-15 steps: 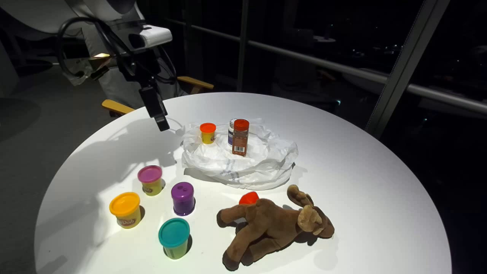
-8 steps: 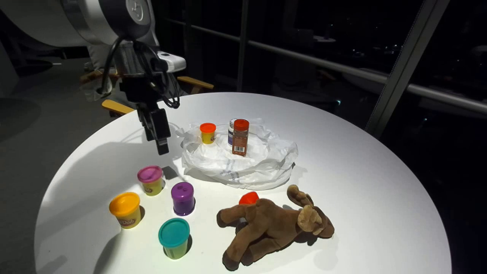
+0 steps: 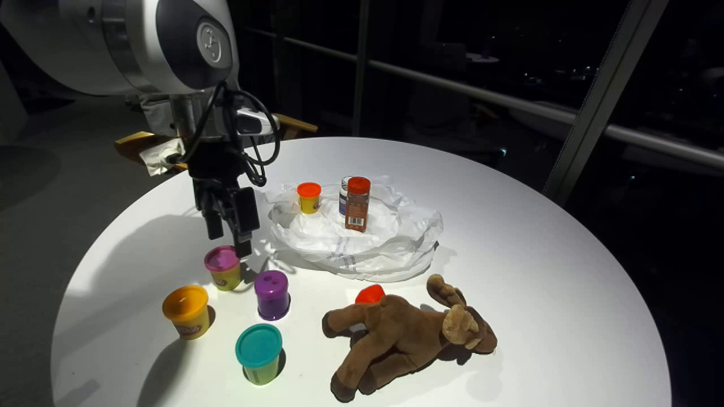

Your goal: Put the contents in the white plastic bag

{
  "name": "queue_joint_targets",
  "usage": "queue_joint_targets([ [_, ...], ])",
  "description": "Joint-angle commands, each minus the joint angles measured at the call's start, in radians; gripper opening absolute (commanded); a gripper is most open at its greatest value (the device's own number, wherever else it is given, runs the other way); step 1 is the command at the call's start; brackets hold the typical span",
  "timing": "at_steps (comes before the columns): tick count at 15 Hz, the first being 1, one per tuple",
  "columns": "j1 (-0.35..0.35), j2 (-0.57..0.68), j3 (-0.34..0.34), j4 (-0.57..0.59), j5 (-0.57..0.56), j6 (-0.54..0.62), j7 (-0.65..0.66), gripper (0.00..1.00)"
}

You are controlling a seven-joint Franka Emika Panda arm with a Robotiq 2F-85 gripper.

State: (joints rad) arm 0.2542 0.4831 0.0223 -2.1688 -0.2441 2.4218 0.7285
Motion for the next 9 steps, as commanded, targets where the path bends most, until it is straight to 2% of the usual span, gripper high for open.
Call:
queue_joint_targets([
  [1, 0.016, -0.007, 0.001, -0.014, 0.020, -0.003, -0.055, 1.00],
  [6, 0.018, 0.030, -0.003, -0.014, 0.030, 0.009, -0.073, 1.00],
  [8, 0.013, 0.041, -0.002, -0.012, 0.038, 0.017, -0.085, 0.74],
  [9, 0.013, 0.042, -0.002, -0.014, 0.042, 0.021, -0.089, 0.66],
])
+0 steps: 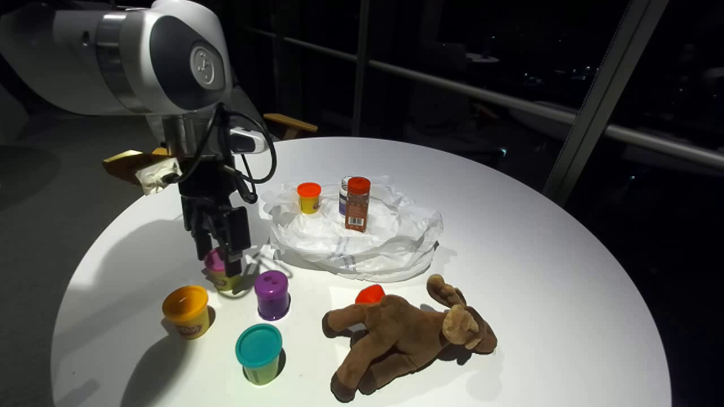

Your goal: Put the contents in the white plastic bag

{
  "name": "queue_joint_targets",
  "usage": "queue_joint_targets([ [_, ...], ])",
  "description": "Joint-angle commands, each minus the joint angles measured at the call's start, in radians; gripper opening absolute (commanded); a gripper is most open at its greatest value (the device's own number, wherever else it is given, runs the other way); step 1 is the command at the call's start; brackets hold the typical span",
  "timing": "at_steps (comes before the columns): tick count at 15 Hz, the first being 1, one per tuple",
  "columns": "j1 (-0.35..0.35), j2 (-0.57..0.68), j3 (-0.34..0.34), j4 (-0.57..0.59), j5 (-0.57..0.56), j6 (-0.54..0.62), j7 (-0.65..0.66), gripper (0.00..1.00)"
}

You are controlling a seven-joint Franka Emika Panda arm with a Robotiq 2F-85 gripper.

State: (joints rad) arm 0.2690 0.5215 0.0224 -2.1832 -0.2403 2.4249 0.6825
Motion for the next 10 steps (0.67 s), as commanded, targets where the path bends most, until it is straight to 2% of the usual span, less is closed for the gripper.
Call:
queue_joint_targets([
  [1, 0.000, -0.001, -0.003, -0.005, 0.041, 0.019, -0.043, 0.58],
  [5, 0.019, -0.048, -0.016, -0.035, 0.037, 0.014, -0.021, 0.27],
  [6, 0.027, -0.068, -0.021, -0.045, 0.029, 0.013, -0.008, 0.23],
  [10, 0.076, -0.189, -0.052, -0.065, -0.021, -0.008, 0.105, 0.24],
])
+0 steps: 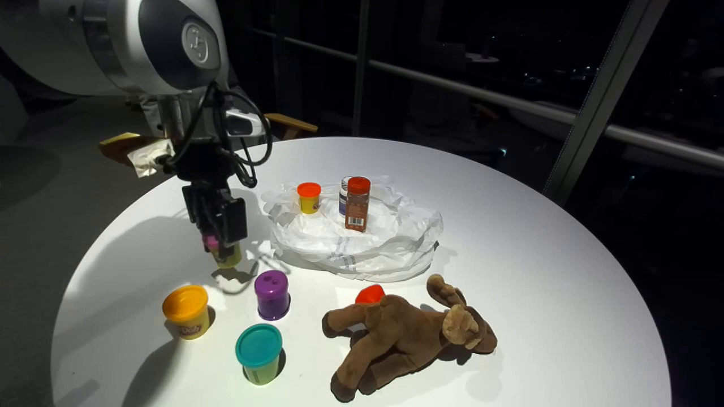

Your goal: Put the contents in the white plastic bag

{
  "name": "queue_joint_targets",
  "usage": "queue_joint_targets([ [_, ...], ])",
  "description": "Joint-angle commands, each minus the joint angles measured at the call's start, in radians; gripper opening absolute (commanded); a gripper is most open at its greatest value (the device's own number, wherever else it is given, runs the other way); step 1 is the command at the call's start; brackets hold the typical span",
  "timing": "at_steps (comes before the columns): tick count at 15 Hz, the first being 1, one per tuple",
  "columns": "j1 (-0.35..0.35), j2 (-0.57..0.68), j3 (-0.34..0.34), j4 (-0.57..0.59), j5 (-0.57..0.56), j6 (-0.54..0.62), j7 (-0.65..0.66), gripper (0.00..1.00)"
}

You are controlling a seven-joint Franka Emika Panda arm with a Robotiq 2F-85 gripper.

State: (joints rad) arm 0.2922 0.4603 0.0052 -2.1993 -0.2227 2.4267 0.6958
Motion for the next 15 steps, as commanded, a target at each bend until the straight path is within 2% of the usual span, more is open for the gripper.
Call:
queue_joint_targets([
  [1, 0.061, -0.148, -0.040, -0.039, -0.056, -0.018, 0.129, 0.24],
  [4, 0.068, -0.138, -0.056, 0.039, -0.135, 0.013, 0.293, 0.25],
  [7, 0.049, -0.061, -0.064, 0.131, -0.167, 0.038, 0.419, 0.25],
  [15, 0.026, 0.178, -0.113, 0.313, -0.075, 0.154, 0.564, 0.26],
])
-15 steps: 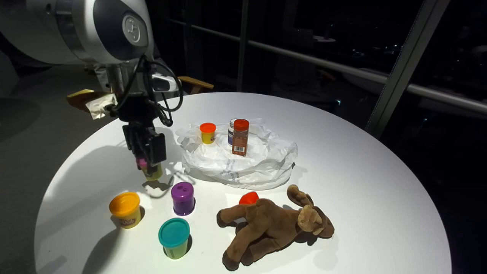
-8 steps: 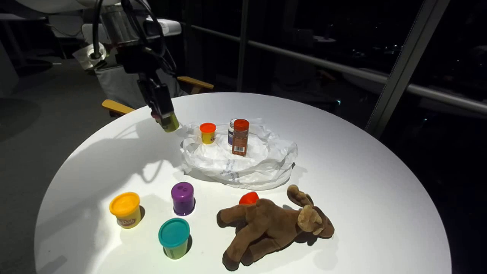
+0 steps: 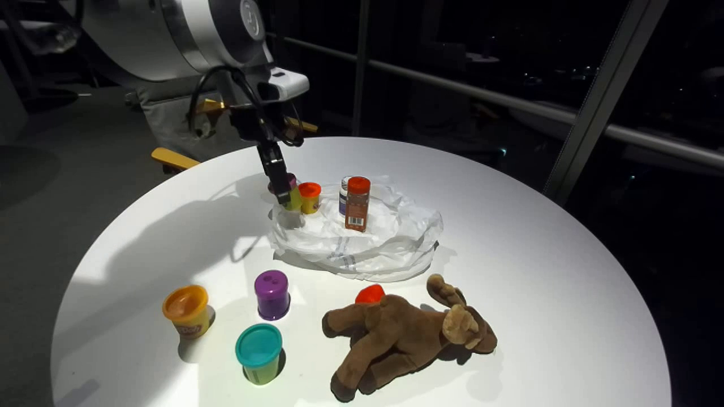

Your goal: Put the contents in the white plastic bag

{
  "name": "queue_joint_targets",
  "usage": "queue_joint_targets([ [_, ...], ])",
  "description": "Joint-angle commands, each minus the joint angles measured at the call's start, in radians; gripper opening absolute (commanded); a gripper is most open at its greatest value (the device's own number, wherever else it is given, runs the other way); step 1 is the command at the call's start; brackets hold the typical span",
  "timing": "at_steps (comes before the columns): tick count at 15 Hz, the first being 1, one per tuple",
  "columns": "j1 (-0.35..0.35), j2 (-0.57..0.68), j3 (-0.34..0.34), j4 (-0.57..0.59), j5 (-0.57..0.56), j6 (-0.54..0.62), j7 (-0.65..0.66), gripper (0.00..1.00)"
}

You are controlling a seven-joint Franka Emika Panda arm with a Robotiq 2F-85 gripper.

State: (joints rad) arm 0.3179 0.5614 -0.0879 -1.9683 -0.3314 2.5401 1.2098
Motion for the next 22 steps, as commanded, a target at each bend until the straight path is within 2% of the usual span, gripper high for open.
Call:
queue_joint_targets([
  [1, 0.005, 0.097, -0.033, 0.097, 0.042, 0.061, 0.070, 0.26],
  [7, -0.006, 0.159, -0.056, 0.154, 0.115, 0.089, 0.076, 0.27],
  [8, -0.013, 0.159, -0.049, 0.155, 0.129, 0.090, 0.064, 0.73],
  [9, -0.013, 0.157, -0.051, 0.152, 0.137, 0.094, 0.066, 0.74],
  [13, 0.012, 0.104, -0.078, 0.091, 0.119, 0.091, 0.074, 1.00],
  [18, 0.142, -0.085, -0.181, -0.135, -0.024, 0.098, 0.182, 1.00],
  [20, 0.153, -0.175, -0.168, -0.237, -0.089, 0.082, 0.177, 1.00],
  [22, 0.136, -0.273, -0.119, -0.348, -0.119, 0.091, 0.155, 1.00],
])
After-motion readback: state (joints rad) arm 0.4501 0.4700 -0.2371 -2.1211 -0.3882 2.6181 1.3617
